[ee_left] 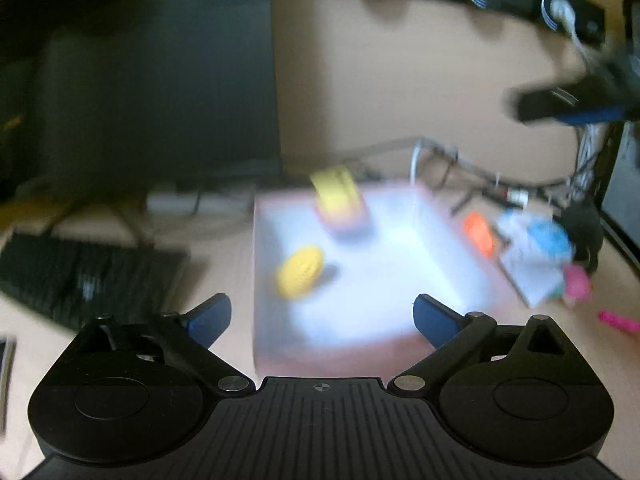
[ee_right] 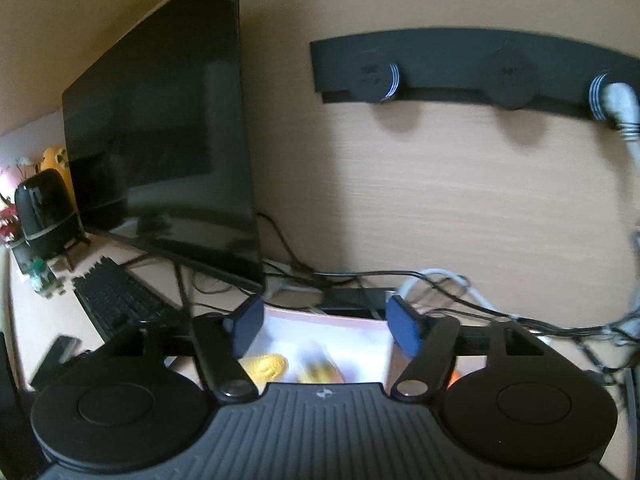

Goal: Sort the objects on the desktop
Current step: 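Carry the pudding-cup toy into the pink box and open the right gripper, then grasp the pink toy net by its handle with the right gripper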

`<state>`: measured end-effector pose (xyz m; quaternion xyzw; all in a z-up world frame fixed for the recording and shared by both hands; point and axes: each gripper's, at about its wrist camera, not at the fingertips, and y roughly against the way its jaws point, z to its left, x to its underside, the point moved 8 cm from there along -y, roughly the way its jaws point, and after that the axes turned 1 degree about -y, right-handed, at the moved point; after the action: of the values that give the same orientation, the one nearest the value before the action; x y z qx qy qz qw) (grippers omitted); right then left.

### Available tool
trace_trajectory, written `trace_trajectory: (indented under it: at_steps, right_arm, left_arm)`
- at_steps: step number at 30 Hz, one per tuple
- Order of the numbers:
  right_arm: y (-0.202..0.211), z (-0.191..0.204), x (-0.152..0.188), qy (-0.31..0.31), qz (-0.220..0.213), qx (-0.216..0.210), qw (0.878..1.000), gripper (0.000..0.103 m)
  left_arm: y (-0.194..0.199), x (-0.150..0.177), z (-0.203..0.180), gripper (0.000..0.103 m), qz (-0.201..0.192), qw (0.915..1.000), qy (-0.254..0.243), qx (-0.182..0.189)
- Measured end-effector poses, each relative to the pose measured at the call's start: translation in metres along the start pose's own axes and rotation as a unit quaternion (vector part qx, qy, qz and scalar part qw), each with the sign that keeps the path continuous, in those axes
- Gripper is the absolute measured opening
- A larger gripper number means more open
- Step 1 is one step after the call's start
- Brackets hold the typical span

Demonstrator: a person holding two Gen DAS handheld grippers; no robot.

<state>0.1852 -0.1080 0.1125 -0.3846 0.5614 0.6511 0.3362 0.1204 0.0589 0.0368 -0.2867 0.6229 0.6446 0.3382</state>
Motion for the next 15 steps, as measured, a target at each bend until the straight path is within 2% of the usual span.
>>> trace_trajectory:
  at_steps: [2,5,8,11,15]
  right_arm:
    - [0.019,-0.011,0.031,0.038,0.006,0.035,0.999,0.07]
    - [0.051,-0.031,0.093,0.066,0.049,0.067,0.994,0.07]
    - [0.086,-0.059,0.15,0.07,0.098,0.106,0.987,0.069]
    - [0.117,-0.09,0.186,0.086,0.117,0.173,0.974,0.069]
    - [0.129,-0.118,0.22,0.109,0.16,0.221,0.956,0.048]
  left_arm:
    - [0.004,0.02,-0.011,0.101,0.032,0.9993,0.015,0.011]
    - [0.011,0.042,-0.034,0.102,0.059,0.9968,0.028,0.046]
    - [0.017,0.053,-0.062,0.102,0.055,0.9957,0.02,0.071]
    - [0.02,0.056,-0.084,0.102,0.06,0.9945,0.016,0.085]
    - [0.024,0.055,-0.106,0.102,0.059,0.9919,0.014,0.112]
